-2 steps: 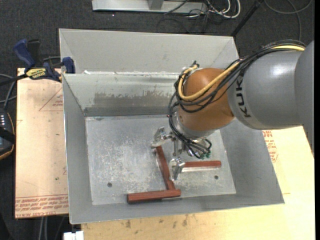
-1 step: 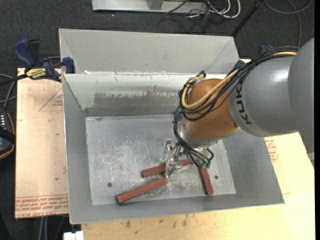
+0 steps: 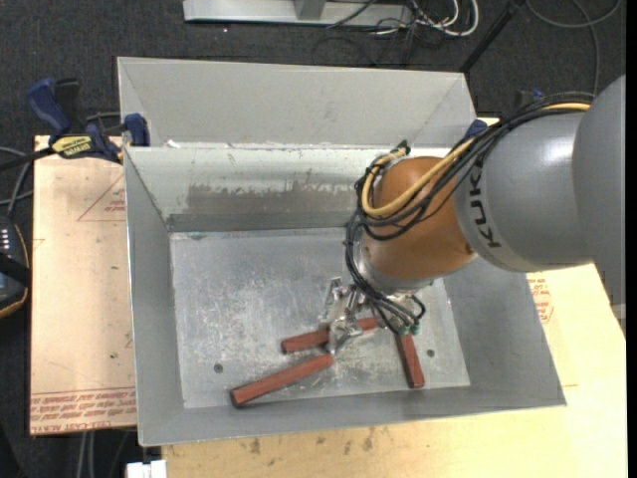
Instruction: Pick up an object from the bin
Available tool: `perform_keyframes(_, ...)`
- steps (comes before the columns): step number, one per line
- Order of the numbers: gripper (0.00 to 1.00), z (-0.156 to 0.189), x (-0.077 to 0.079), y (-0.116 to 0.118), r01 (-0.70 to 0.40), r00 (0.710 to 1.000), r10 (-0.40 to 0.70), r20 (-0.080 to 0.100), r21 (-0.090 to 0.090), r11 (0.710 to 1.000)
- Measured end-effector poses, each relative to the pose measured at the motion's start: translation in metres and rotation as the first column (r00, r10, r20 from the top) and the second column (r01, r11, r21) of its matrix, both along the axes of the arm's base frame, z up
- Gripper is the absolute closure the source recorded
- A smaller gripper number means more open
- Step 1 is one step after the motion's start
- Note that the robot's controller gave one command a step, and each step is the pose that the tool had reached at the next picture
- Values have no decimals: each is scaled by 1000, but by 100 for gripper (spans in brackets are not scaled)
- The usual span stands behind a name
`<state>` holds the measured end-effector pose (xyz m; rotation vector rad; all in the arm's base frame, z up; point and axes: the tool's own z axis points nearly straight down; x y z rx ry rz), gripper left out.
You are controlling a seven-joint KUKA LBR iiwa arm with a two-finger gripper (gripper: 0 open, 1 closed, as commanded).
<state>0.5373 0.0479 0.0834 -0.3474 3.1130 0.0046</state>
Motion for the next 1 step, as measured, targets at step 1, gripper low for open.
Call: perform_keyframes(1,100,127,29,-6,48,999,-48,-6,-2,999)
